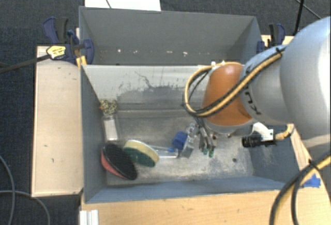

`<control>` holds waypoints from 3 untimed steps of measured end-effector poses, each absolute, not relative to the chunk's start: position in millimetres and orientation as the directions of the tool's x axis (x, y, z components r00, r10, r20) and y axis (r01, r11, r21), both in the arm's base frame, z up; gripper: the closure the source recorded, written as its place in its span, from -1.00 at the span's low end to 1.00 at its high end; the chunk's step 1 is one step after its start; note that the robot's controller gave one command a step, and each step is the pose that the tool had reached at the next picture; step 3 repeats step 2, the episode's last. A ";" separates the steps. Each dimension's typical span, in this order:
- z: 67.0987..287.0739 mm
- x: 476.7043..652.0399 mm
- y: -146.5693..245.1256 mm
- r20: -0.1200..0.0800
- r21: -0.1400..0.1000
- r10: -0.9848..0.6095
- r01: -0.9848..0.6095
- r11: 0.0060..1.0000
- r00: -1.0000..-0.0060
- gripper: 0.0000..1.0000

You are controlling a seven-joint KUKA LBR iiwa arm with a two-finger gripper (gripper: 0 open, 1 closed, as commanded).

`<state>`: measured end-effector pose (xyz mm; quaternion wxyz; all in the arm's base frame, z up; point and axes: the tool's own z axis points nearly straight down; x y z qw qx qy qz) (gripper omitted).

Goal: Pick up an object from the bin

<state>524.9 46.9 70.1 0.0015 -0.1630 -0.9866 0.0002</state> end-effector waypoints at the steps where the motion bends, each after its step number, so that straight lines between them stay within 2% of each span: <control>1: 69.9 482.2 31.5 0.003 0.000 0.135 0.135 0.991 -0.991 1.00; 2: 262.7 480.7 21.4 -0.011 0.002 0.170 0.170 0.985 -0.985 1.00; 3: 262.7 480.7 21.4 -0.011 0.002 0.170 0.170 0.985 -0.985 1.00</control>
Offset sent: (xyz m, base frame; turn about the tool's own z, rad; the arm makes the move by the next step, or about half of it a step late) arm -0.0420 -0.0149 -0.0001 -0.1932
